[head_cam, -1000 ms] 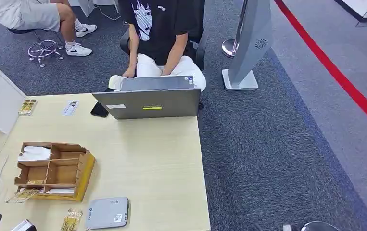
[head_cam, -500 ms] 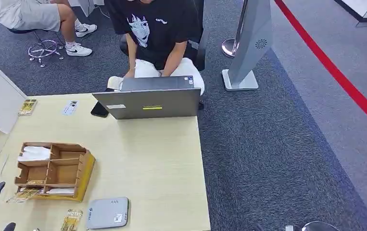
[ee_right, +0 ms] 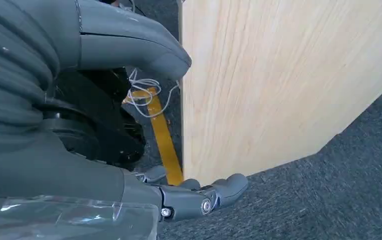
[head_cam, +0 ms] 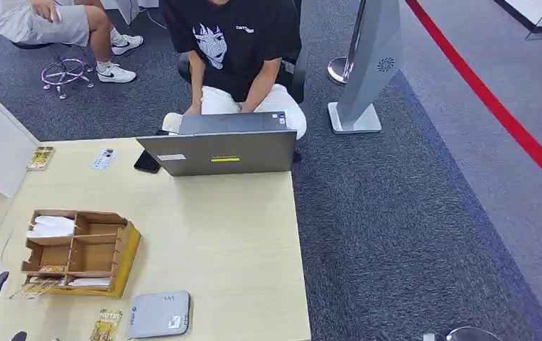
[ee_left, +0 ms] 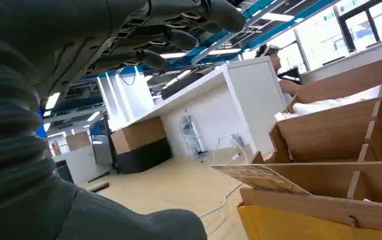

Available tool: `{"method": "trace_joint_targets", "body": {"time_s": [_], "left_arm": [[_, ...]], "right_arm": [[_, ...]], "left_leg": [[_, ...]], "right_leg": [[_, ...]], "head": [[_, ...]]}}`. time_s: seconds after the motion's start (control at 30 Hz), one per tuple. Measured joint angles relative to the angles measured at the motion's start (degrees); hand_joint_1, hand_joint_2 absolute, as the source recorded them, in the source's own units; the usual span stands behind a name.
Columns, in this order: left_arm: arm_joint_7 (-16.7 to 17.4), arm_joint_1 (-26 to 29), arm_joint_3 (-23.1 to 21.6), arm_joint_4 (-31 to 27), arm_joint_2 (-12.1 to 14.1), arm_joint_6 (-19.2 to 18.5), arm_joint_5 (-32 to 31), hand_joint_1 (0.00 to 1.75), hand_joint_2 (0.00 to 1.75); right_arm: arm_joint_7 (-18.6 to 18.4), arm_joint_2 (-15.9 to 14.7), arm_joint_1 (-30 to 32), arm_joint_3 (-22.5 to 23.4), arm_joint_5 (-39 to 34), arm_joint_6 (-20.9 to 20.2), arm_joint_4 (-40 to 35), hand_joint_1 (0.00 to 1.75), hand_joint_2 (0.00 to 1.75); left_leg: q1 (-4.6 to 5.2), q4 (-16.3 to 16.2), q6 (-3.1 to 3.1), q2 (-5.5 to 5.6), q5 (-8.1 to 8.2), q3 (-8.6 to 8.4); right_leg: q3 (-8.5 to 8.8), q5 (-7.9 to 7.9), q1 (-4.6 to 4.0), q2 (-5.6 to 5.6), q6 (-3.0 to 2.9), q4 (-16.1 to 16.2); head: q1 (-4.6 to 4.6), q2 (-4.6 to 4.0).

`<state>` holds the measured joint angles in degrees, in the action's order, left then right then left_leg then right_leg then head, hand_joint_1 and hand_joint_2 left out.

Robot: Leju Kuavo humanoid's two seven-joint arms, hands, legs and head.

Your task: Pass the card to the sensor for recognition and then transmit it.

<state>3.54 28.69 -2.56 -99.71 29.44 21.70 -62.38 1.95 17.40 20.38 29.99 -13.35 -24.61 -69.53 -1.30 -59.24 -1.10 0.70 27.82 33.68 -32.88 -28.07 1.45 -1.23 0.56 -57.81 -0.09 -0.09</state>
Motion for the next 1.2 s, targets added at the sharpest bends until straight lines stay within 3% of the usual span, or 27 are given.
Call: {"method": "trace_joint_targets", "body": {"time_s": [0.6, 0.8, 1.2], "left_arm": [[0.4, 0.0, -0.8, 0.0, 0.0, 0.5, 2.0, 0.0, 1.75], [-3.7, -3.0, 1.3, 1.6, -0.9, -2.1, 4.7, 0.0, 1.75], [-4.7, -5.0, 3.7, 3.7, -2.8, -2.5, 4.7, 0.0, 1.75]], "right_arm": [[-0.3, 0.0, 0.8, 0.0, -0.8, 0.0, -1.1, 0.0, 1.75], [-0.8, 0.0, 1.0, 0.0, -0.6, -0.2, -1.4, 0.0, 1.75], [-0.9, 0.0, 1.0, 0.0, -0.6, -0.2, -1.6, 0.0, 1.75]], "left_leg": [[0.0, 0.0, 0.0, 0.0, 0.0, -0.01], [-0.01, 0.0, -0.01, 0.04, -0.01, -0.02], [0.0, 0.0, 0.0, 0.03, 0.0, -0.04]], "right_leg": [[0.0, 0.0, 0.0, 0.0, 0.0, 0.0], [0.04, 0.01, -0.01, 0.03, -0.01, 0.0], [0.04, 0.01, 0.0, 0.02, -0.01, 0.0]], "head": [[0.0, 0.0], [-0.02, 0.0], [0.0, 0.0]]}}
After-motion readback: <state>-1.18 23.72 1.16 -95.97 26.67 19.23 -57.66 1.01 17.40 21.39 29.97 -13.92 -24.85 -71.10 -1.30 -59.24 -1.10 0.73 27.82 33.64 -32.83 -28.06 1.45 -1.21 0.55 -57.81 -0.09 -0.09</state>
